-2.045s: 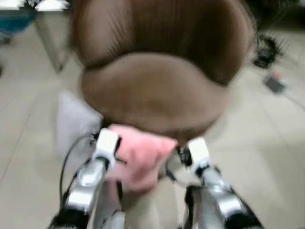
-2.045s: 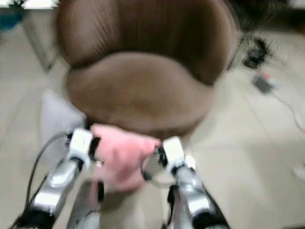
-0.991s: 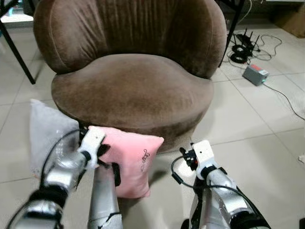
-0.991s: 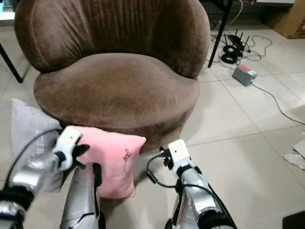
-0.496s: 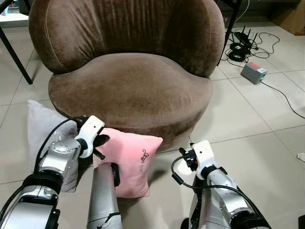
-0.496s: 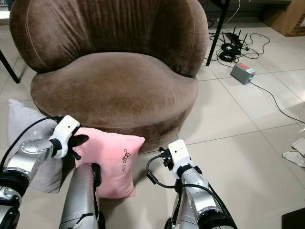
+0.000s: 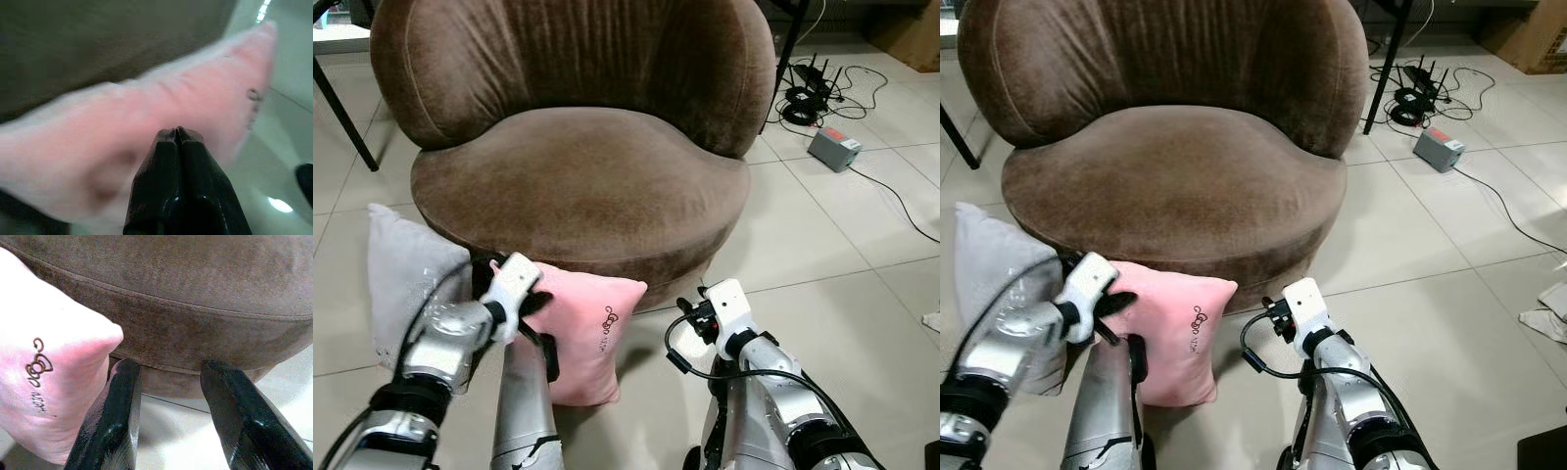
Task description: Move the pillow to the sofa from floor
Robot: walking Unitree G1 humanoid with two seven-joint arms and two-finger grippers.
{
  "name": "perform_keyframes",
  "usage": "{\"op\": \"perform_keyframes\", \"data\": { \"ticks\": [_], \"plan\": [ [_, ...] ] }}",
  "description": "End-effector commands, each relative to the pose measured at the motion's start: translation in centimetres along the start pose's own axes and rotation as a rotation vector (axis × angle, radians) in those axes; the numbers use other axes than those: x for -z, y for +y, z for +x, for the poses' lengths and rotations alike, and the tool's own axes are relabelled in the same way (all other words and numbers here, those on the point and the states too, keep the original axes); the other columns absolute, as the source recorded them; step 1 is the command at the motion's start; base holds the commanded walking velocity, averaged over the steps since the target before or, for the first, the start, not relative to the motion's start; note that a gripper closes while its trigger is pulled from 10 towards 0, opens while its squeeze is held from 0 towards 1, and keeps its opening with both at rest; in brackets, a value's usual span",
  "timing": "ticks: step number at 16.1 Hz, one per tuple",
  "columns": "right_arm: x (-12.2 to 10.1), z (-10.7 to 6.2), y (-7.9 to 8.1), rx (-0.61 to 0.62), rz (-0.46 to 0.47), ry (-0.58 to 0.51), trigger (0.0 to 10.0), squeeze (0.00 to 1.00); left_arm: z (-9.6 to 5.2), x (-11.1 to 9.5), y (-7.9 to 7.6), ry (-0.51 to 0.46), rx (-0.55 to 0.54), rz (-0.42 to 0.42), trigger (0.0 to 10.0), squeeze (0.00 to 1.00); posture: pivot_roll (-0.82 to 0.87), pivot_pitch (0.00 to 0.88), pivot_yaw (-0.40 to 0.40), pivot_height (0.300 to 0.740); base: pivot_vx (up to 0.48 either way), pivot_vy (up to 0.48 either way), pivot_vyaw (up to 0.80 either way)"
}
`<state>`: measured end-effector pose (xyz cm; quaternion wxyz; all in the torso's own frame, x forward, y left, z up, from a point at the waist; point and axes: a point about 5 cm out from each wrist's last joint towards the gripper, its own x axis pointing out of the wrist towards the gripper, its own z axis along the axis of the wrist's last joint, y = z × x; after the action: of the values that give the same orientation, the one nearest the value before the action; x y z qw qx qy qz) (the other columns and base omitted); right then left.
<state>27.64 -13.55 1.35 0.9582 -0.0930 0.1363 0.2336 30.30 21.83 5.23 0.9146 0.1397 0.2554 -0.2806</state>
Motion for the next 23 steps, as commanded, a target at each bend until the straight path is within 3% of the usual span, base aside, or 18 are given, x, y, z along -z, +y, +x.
{"op": "perform_keyframes", "data": {
  "ticks": [1, 2, 4, 6, 7, 9, 10, 13, 14, 17, 20, 22, 23],
  "plan": [
    [0.0, 0.0, -0.2, 0.012, 0.022, 0.001, 10.0, 0.0, -0.2, -1.4, 0.8, -0.048, -0.042, 0.037, 10.0, 0.0, 0.13, 0.075, -0.059, 0.468, 0.0, 0.0, 0.0],
    [0.0, 0.1, 0.1, 0.006, 0.026, -0.003, 10.0, 0.0, -0.2, -2.1, 1.5, -0.053, -0.099, 0.087, 10.0, 0.0, 0.13, 0.075, -0.059, 0.468, 0.0, 0.0, 0.0],
    [0.0, 0.1, 0.4, 0.001, 0.024, -0.002, 10.0, 0.0, -0.2, -2.3, 1.8, -0.063, -0.121, 0.087, 10.0, 0.0, 0.13, 0.073, -0.057, 0.468, 0.0, 0.0, 0.0],
    [-0.1, 0.2, 0.3, 0.007, 0.014, -0.003, 10.0, 0.0, -0.3, -2.6, 2.0, -0.124, -0.158, -0.013, 10.0, 0.0, 0.13, 0.071, -0.055, 0.468, 0.0, 0.0, 0.0],
    [-0.3, 0.3, -0.1, 0.024, 0.012, -0.007, 10.0, 0.0, -0.4, -3.2, 1.6, -0.244, -0.226, -0.098, 10.0, 0.0, 0.13, 0.068, -0.056, 0.468, 0.0, 0.0, 0.0],
    [-0.3, 0.3, -0.3, 0.027, 0.013, -0.004, 10.0, 0.0, -0.3, -3.0, 0.4, -0.292, -0.228, -0.145, 10.0, 0.0, 0.13, 0.067, -0.058, 0.468, 0.0, 0.0, 0.0],
    [-0.4, 0.4, -0.4, 0.019, 0.013, 0.0, 10.0, 0.0, -0.1, -2.5, -1.2, -0.309, -0.19, -0.189, 10.0, 0.0, 0.15, 0.066, -0.063, 0.468, 0.0, 0.0, 0.0],
    [-1.0, 1.3, -0.6, -0.008, -0.001, 0.016, 10.0, 0.0, 0.5, -0.8, -8.0, -0.234, 0.068, -0.293, 10.0, 0.0, 0.17, 0.072, -0.072, 0.468, 0.0, 0.0, 0.0],
    [-1.3, 1.6, -0.7, -0.016, -0.009, 0.015, 10.0, 0.0, 0.4, -0.2, -9.6, -0.196, 0.129, -0.295, 10.0, 0.0, 0.17, 0.074, -0.074, 0.468, 0.0, 0.0, 0.0],
    [-2.1, 2.5, -1.1, -0.022, -0.025, 0.037, 10.0, 0.0, -1.9, 1.1, -9.9, -0.167, 0.056, -0.236, 10.0, 0.0, 0.19, 0.089, -0.083, 0.468, 0.0, 0.0, 0.0],
    [-2.4, 3.1, -0.5, -0.093, -0.014, 0.056, 10.0, 0.0, -2.4, 0.0, -10.3, -0.185, 0.044, -0.194, 10.0, 0.0, 0.23, 0.098, -0.09, 0.468, 0.0, 0.0, 0.0],
    [-2.8, 3.8, 0.9, -0.238, -0.041, 0.09, 10.0, 0.0, -2.7, -0.5, -10.8, -0.191, 0.039, -0.192, 10.0, 0.0, 0.24, 0.104, -0.095, 0.468, 0.0, 0.0, 0.0],
    [-2.9, 3.9, 1.0, -0.248, -0.046, 0.091, 10.0, 0.0, -2.8, -0.5, -10.8, -0.19, 0.038, -0.192, 10.0, 0.0, 0.24, 0.104, -0.095, 0.468, 0.0, 0.0, 0.0]
  ]
}}
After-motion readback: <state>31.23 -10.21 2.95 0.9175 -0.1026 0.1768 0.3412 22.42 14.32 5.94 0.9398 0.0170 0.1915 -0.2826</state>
